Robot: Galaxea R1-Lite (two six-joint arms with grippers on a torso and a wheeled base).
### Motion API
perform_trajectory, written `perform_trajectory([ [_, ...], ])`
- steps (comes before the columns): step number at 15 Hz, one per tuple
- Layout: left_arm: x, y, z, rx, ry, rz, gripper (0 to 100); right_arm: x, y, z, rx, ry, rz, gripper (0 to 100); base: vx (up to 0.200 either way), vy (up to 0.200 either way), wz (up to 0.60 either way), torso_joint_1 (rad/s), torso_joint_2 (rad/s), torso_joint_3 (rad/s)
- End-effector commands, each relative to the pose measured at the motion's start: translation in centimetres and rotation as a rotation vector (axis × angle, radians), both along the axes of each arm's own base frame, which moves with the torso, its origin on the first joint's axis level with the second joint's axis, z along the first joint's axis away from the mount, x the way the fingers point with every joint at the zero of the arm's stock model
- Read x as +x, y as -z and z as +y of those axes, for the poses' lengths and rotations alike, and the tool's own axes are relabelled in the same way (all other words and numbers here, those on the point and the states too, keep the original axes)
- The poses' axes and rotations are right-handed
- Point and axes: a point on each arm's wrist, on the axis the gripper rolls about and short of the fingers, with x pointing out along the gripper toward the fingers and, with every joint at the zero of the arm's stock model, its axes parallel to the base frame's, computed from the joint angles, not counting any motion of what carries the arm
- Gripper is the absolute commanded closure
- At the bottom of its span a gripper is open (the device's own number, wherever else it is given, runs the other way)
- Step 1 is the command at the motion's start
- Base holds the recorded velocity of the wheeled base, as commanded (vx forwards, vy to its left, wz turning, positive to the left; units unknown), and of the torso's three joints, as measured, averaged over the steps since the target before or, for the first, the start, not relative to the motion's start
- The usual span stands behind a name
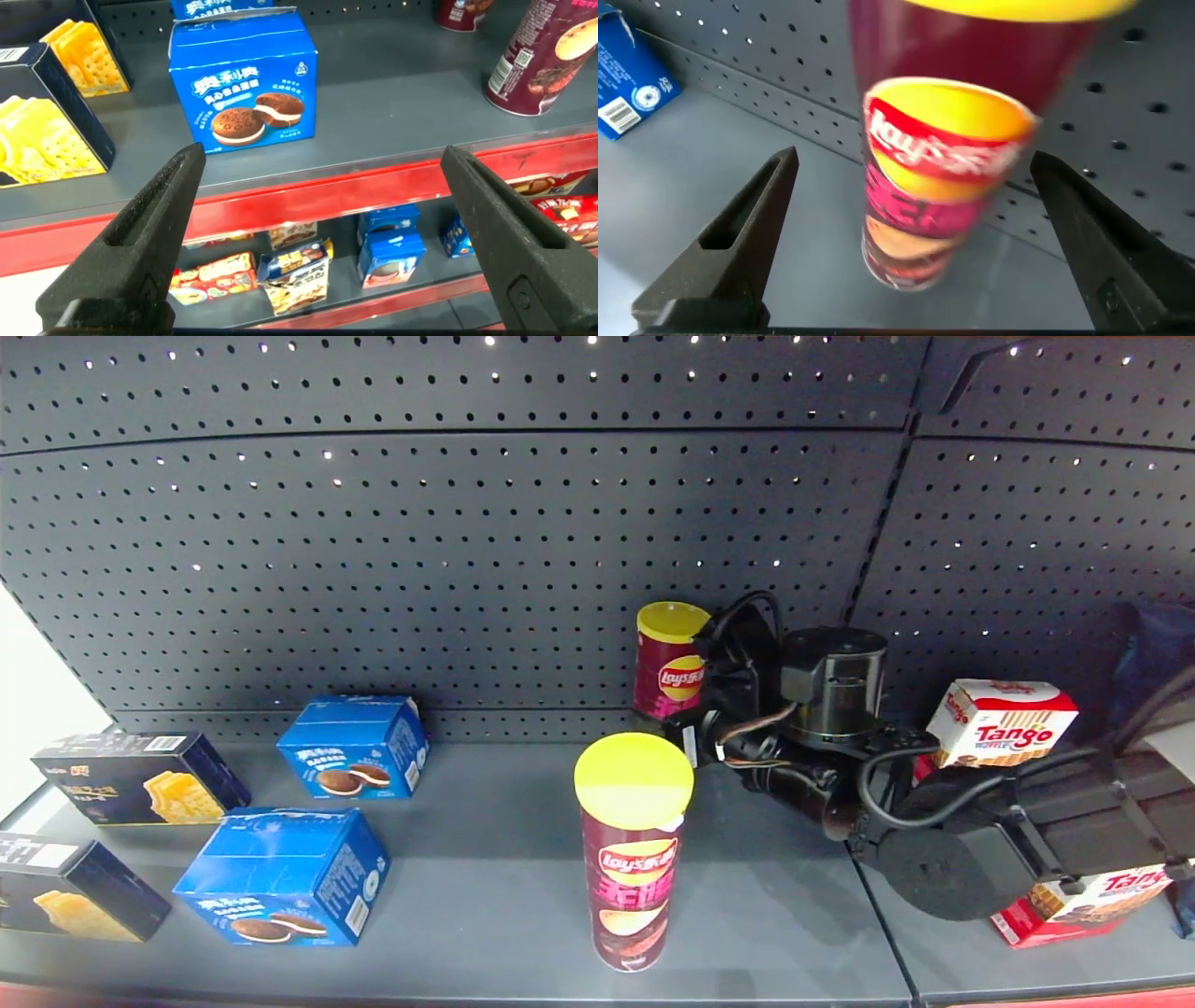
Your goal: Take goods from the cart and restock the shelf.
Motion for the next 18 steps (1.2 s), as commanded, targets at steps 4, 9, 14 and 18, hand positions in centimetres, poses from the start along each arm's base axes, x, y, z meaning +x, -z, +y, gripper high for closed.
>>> perform_trajectory([
  [4,0.0,0.0,0.0,-0.001,-0.001,-0.001,0,-3.0,-1.5,-3.3,0.002,0.015,-0.003,0,0.0,0.0,0.0,0.0,0.0,0.0],
  [9,0.0,0.0,0.0,-0.007,-0.001,0.002,0,-5.0,-1.8,-5.1,-0.002,0.019,-0.001,0,0.0,0.0,0.0,0.0,0.0,0.0],
  [14,0.0,0.0,0.0,-0.007,-0.001,0.002,0,-4.5,-1.2,-6.1,-0.026,0.105,0.015,0,0.0,0.0,0.0,0.0,0.0,0.0],
  [18,0.0,0.0,0.0,-0.006,-0.001,0.002,0,-1.9,0.3,-7.1,-0.052,0.184,0.048,0,0.0,0.0,0.0,0.0,0.0,0.0],
])
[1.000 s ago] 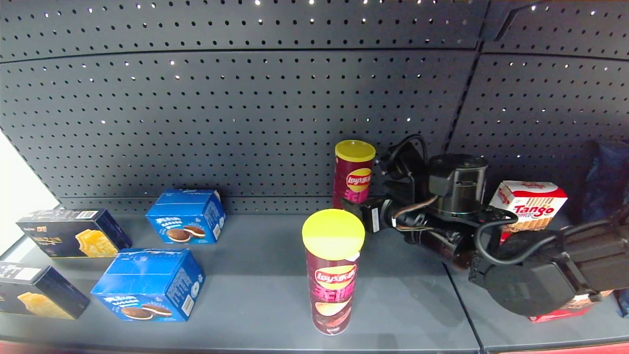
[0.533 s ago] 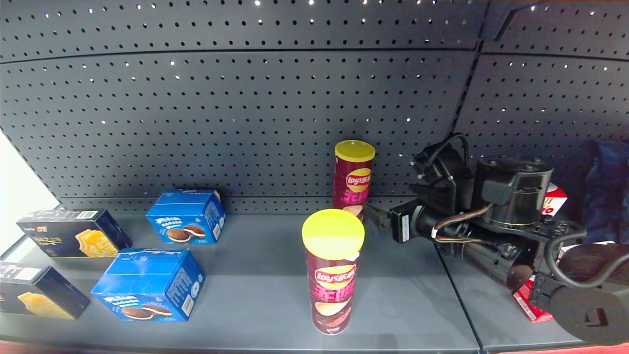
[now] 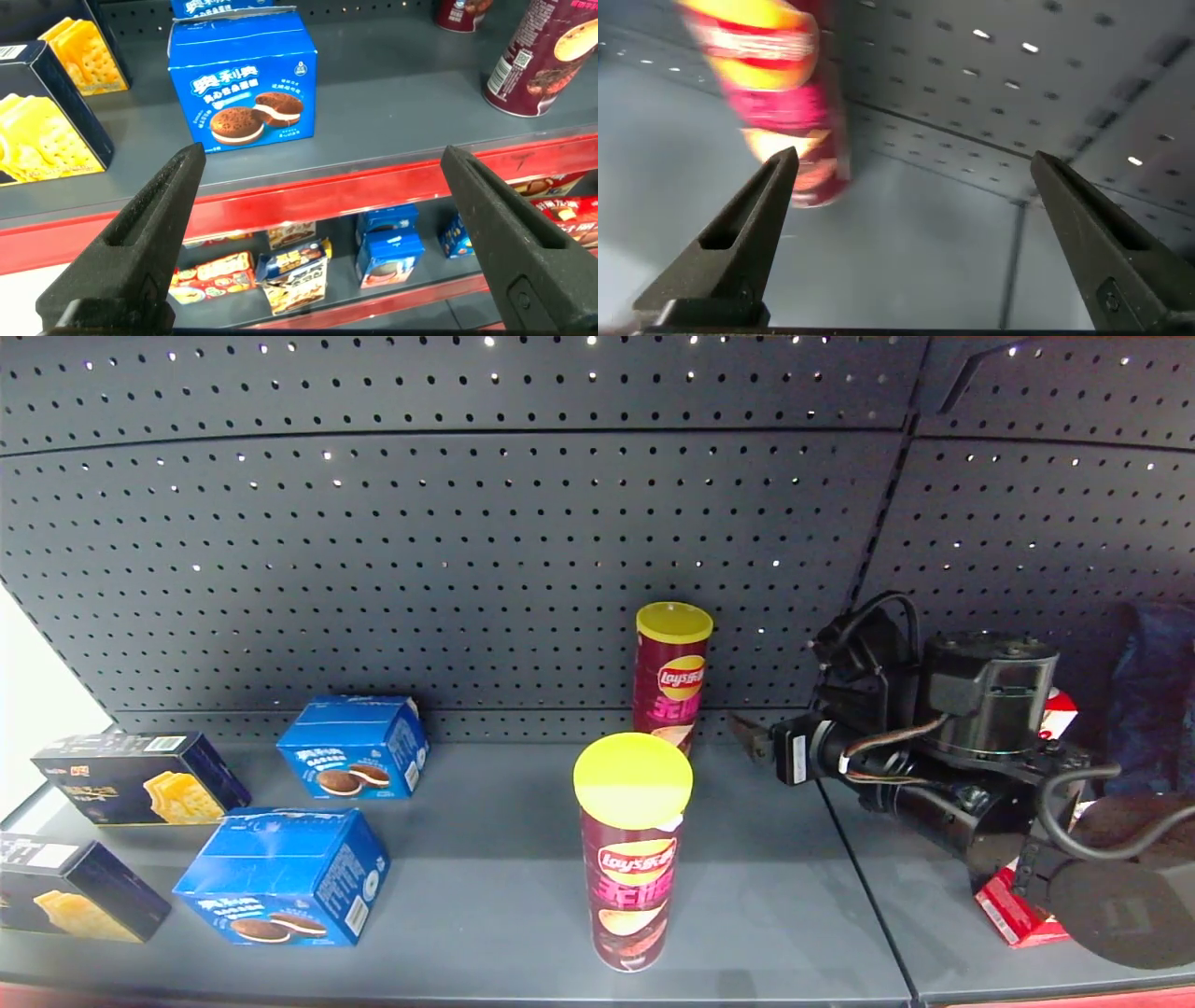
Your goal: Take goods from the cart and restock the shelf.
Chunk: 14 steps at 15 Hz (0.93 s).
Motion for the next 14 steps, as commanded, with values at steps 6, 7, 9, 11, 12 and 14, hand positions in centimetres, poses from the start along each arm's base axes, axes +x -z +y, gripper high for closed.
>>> perform_trajectory([
  [6,0.0,0.0,0.0,-0.001,-0.001,0.0,0,4.8,1.9,1.6,-0.013,0.036,0.016,0,0.0,0.0,0.0,0.0,0.0,0.0],
  [7,0.0,0.0,0.0,-0.001,-0.001,0.0,0,5.2,1.9,1.9,-0.01,0.036,0.012,0,0.0,0.0,0.0,0.0,0.0,0.0],
  [9,0.0,0.0,0.0,-0.003,-0.001,0.0,0,5.5,2.0,2.1,-0.008,0.035,0.011,0,0.0,0.0,0.0,0.0,0.0,0.0],
  [11,0.0,0.0,0.0,-0.004,-0.001,0.001,0,5.7,2.3,2.2,-0.008,0.036,0.011,0,0.0,0.0,0.0,0.0,0.0,0.0],
  [12,0.0,0.0,0.0,-0.004,-0.001,0.001,0,5.9,2.5,2.3,-0.002,0.036,0.001,0,0.0,0.0,0.0,0.0,0.0,0.0],
  [14,0.0,0.0,0.0,-0.004,-0.001,0.001,0,5.9,2.6,2.4,-0.001,0.035,-0.001,0,0.0,0.0,0.0,0.0,0.0,0.0],
])
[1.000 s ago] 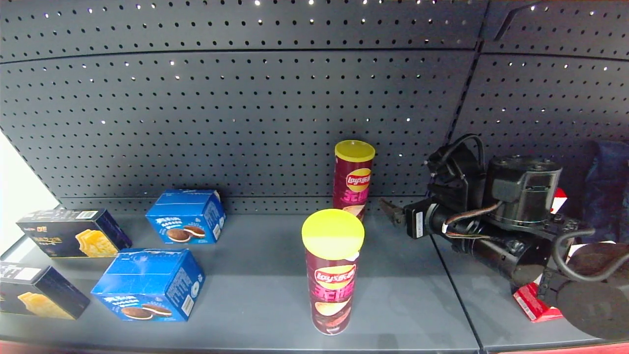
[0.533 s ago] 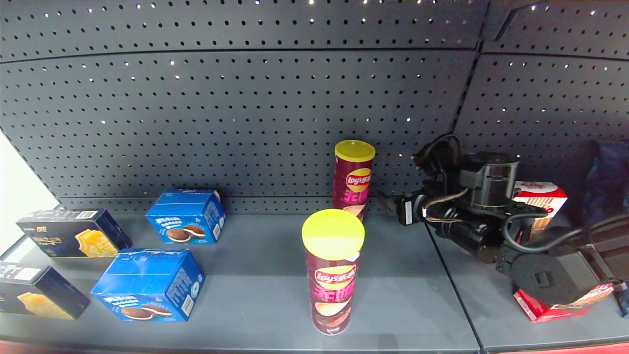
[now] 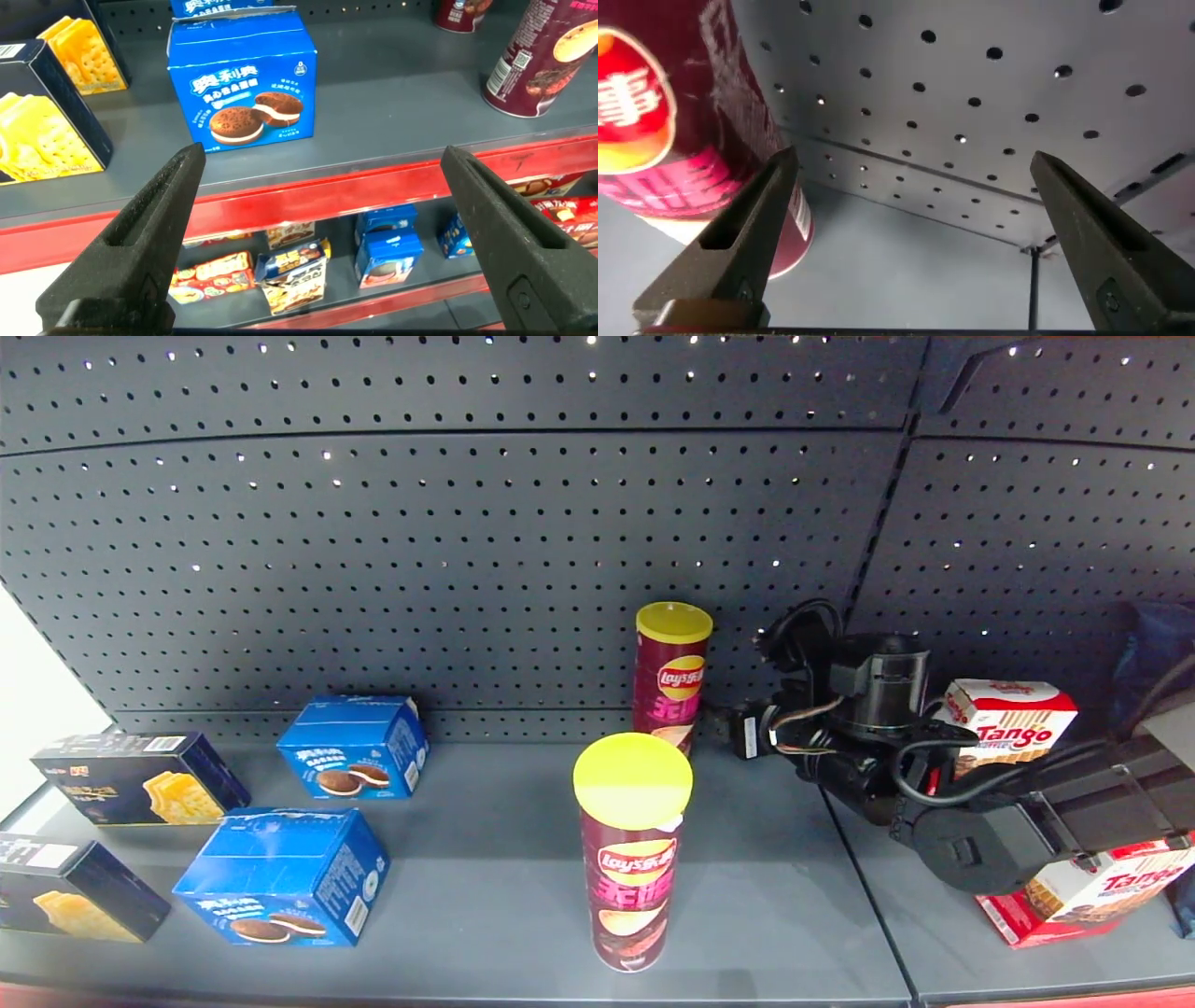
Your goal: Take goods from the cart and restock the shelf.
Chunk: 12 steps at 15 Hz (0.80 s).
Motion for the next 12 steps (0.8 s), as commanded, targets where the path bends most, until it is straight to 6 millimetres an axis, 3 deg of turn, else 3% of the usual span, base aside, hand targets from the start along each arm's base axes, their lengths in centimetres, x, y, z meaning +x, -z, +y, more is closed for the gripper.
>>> perform_trajectory([
  [1,0.0,0.0,0.0,0.0,-0.001,0.0,0,0.21,0.55,0.29,-0.007,-0.004,0.01,0,0.0,0.0,0.0,0.0,0.0,0.0],
  [12,0.0,0.0,0.0,0.003,0.0,-0.001,0,-0.6,0.26,1.07,0.002,-0.033,-0.001,0,0.0,0.0,0.0,0.0,0.0,0.0],
])
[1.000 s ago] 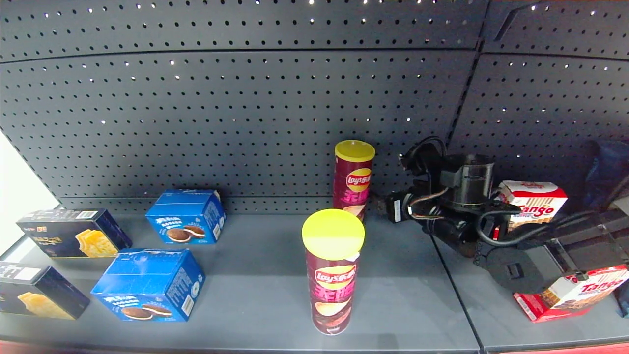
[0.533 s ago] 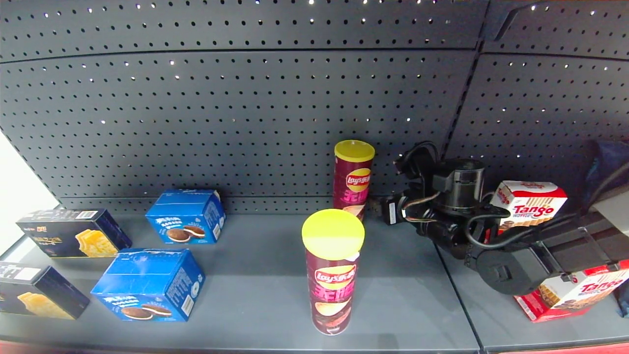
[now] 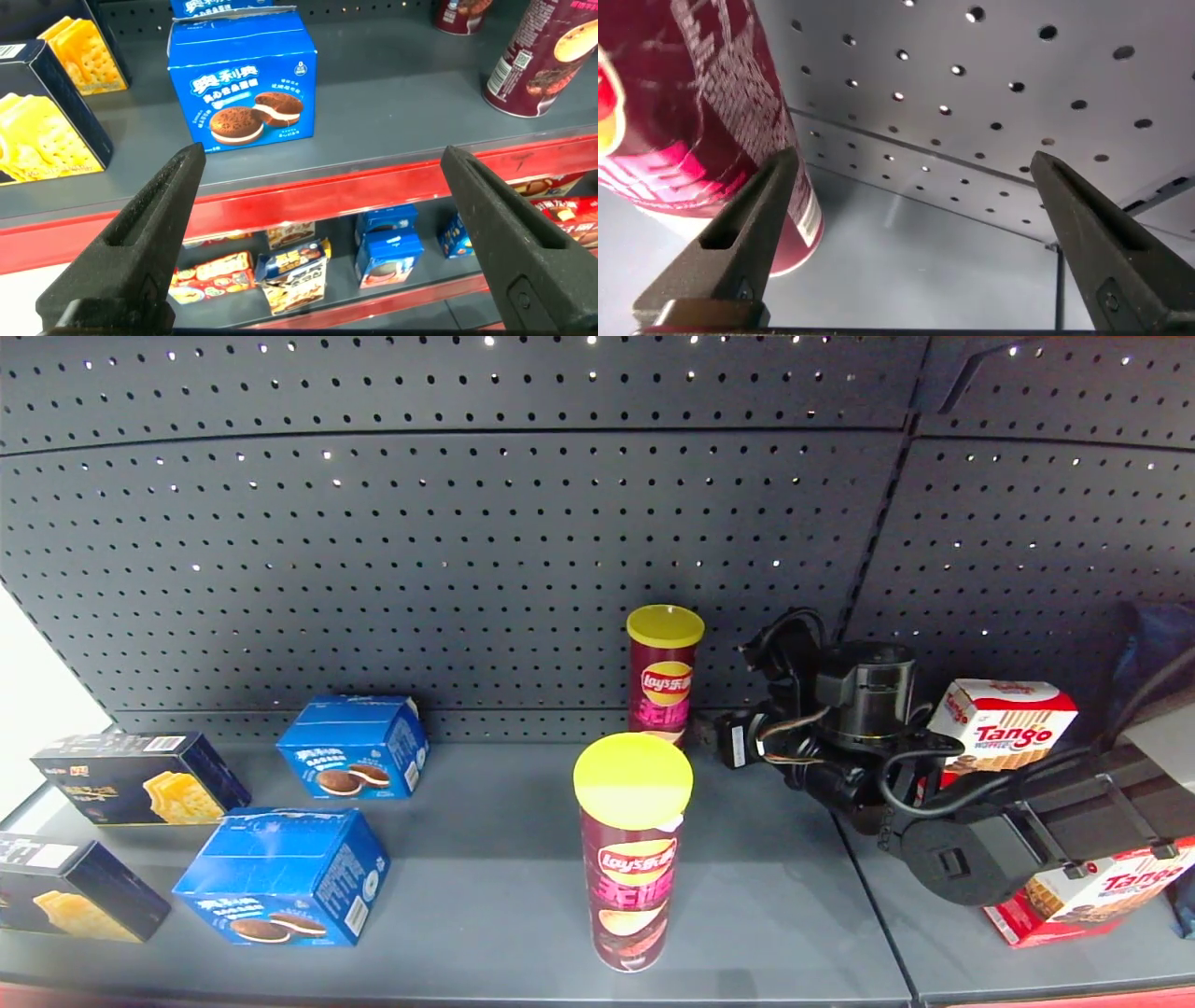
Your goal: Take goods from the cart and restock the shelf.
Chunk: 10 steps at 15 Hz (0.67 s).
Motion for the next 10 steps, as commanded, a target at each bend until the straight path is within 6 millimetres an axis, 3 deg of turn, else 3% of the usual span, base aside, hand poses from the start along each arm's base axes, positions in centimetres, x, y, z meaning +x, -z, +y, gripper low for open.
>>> perform_trajectory([
  [1,0.0,0.0,0.0,0.0,0.0,0.0,0,-0.1,-0.2,0.0,0.003,-0.003,-0.004,0,0.0,0.0,0.0,0.0,0.0,0.0],
  [4,0.0,0.0,0.0,0.001,0.0,-0.002,0,-0.3,-0.5,-0.2,0.005,0.002,-0.011,0,0.0,0.0,0.0,0.0,0.0,0.0],
  [6,0.0,0.0,0.0,0.0,0.0,-0.002,0,-1.2,-2.0,-0.7,0.023,0.0,-0.04,0,0.0,0.0,0.0,0.0,0.0,0.0],
  [10,0.0,0.0,0.0,-0.007,0.0,0.004,0,-6.5,-3.9,-4.3,0.016,0.002,-0.059,0,0.0,0.0,0.0,0.0,0.0,0.0],
])
